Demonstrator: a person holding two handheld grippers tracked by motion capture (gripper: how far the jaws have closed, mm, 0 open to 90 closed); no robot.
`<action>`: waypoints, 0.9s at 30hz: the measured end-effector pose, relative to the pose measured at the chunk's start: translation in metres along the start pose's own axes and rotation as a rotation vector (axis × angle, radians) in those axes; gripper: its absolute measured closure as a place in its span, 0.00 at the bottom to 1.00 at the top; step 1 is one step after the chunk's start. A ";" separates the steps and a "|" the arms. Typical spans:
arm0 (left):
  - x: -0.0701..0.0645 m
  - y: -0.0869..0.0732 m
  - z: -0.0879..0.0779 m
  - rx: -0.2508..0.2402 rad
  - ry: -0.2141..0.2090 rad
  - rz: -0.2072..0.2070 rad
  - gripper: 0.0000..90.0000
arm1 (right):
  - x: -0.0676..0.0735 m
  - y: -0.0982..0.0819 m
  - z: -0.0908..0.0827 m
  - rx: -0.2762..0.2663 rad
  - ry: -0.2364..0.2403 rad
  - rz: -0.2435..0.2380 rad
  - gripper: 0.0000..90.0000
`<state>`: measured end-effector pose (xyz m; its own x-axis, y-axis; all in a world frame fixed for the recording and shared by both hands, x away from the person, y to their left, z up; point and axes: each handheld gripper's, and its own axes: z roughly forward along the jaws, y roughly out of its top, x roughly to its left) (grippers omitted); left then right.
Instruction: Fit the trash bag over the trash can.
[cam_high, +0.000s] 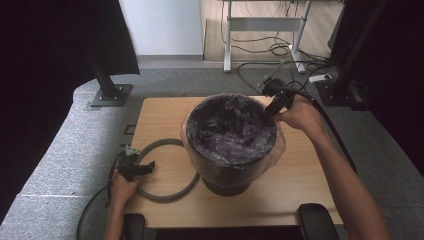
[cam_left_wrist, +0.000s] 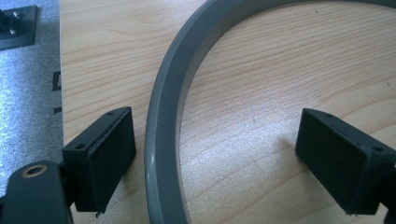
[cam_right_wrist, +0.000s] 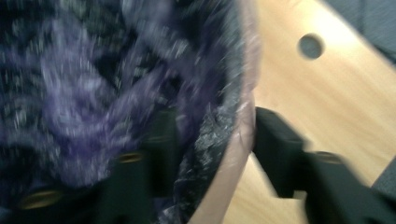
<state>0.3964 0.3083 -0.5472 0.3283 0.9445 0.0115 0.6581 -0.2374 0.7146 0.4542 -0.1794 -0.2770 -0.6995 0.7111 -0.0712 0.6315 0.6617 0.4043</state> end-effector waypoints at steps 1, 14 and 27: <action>0.000 0.000 0.000 0.000 0.000 0.000 0.13 | -0.001 0.000 0.004 0.012 0.018 -0.020 0.72; 0.000 0.000 0.000 0.000 -0.001 0.001 0.13 | -0.006 0.024 0.021 -0.090 0.187 -0.298 0.79; 0.000 0.000 0.000 0.000 0.000 0.000 0.13 | 0.008 -0.011 -0.035 -0.186 0.007 -0.079 0.35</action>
<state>0.3965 0.3082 -0.5472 0.3283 0.9445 0.0115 0.6580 -0.2374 0.7147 0.4294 -0.1894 -0.2502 -0.7472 0.6565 -0.1034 0.5022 0.6597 0.5590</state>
